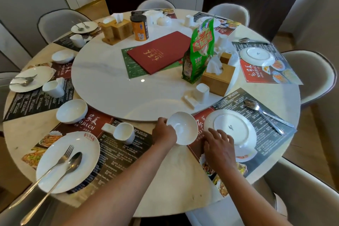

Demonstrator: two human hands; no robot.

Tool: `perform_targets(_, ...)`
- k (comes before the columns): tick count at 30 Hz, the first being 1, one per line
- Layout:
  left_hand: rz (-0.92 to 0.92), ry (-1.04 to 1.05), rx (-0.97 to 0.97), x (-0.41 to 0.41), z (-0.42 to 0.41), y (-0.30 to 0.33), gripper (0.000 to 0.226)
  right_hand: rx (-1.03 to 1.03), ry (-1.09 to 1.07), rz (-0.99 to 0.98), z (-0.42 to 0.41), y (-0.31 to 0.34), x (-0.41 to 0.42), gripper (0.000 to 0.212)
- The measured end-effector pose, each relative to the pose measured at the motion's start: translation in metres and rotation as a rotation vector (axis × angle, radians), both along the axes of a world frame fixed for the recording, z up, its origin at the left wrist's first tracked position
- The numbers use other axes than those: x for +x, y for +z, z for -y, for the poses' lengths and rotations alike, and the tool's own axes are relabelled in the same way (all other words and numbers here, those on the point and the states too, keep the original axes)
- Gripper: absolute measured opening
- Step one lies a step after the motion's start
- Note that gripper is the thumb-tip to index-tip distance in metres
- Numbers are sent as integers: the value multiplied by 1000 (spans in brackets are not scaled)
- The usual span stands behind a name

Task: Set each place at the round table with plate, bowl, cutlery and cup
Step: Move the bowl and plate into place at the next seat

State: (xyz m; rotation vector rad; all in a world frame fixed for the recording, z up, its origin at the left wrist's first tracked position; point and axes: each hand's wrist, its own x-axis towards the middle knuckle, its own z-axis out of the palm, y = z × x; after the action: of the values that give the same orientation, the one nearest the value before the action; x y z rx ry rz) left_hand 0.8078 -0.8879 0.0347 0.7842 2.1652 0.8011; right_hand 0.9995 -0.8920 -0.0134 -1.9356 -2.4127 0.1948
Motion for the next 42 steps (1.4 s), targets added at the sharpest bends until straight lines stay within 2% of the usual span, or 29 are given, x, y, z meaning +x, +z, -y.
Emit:
perform_targets(3,289,151,3,6,2,-16,37,-45,18,19,9,-2,10,43)
perform_targets(8,443,207,19,10,3,-29,27,-47,49,9,15,-3,13,46)
perform_targets(12,418,184,4,12,2,-33,21,-41,46,-1,15,-5,14,44)
perform_targets(24,413,214,23,12,-6,-38,33,90,-1,-17,18,-24,13,37)
perform_targets(33,438,264,90,11,4,-28,38,44,9,-21,19,-20,14,38)
perform_targets(36,365,201,73,11,13,-21,37,-48,42,8,18,-11,14,45)
perform_targets(38,230,87,62,9,22,-20,43,-89,50,9,17,-5,14,49)
perform_targets(42,-368,-359,40,7,59,-20,51,-101,-1,-27,28,3,17,51)
